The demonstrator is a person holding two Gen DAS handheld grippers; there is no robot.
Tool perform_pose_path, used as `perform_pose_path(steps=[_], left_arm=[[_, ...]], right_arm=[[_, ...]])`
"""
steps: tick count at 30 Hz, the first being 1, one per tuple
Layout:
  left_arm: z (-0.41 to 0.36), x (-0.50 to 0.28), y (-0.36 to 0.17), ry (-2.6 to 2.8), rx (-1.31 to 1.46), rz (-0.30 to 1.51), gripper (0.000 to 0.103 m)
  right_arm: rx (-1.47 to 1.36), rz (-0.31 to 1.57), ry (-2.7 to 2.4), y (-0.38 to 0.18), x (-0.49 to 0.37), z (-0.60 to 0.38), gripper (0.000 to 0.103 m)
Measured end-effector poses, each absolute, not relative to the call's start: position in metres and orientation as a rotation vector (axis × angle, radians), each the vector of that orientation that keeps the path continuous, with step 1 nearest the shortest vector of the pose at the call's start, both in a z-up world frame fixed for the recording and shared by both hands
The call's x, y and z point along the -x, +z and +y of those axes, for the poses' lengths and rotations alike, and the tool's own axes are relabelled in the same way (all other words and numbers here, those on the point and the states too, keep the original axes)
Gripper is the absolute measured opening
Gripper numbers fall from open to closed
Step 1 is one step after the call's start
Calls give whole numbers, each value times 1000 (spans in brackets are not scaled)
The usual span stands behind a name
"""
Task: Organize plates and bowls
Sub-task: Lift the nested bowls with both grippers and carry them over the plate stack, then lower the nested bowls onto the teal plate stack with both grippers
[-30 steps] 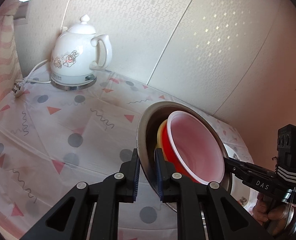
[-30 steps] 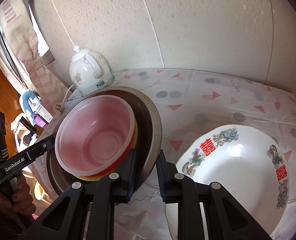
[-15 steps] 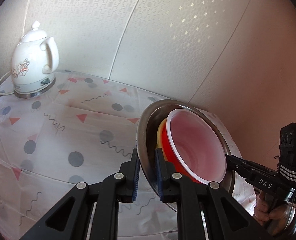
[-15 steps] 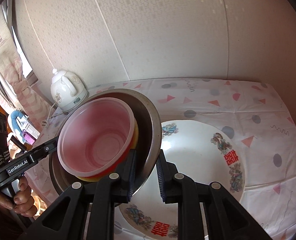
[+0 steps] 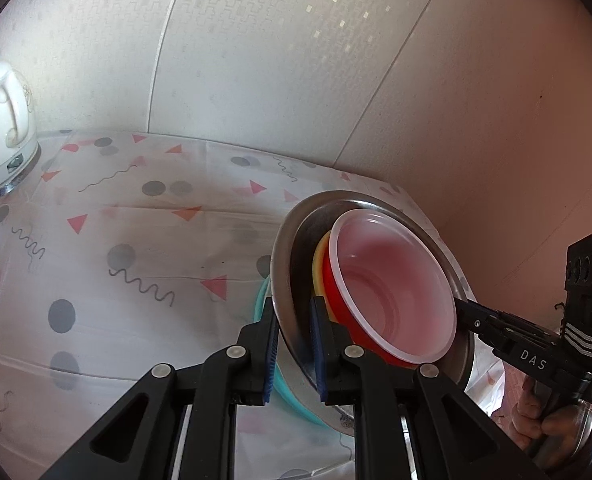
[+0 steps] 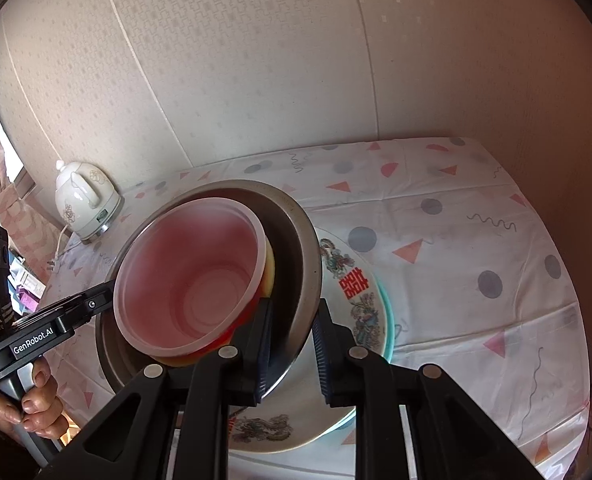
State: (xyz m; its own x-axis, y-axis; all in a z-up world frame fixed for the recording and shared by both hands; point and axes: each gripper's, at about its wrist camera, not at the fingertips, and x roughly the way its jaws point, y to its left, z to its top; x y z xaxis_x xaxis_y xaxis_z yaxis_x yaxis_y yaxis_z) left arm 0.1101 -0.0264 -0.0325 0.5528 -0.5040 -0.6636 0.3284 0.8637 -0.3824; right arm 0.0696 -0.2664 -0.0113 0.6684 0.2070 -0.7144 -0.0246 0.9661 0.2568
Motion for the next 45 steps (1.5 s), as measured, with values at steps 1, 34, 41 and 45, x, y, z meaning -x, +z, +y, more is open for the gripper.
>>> perform_pose_path(steps=[1,34,41,45], left_arm=[[-29,-110,-34,-498,221,860,15],[-56,-111,-57,-503,173,946,19],[-59,-108,-56,-488,160,936,19],[-60,-107,-56,-479,156,935,19]], right_arm=[[-236,832,128,-13,-69,-268,21],[-288,893,61,-40,-72,-285,19],[-284,899,58,-45,-70,-282,20],[-304,902,65,-46,-69,-283,20]])
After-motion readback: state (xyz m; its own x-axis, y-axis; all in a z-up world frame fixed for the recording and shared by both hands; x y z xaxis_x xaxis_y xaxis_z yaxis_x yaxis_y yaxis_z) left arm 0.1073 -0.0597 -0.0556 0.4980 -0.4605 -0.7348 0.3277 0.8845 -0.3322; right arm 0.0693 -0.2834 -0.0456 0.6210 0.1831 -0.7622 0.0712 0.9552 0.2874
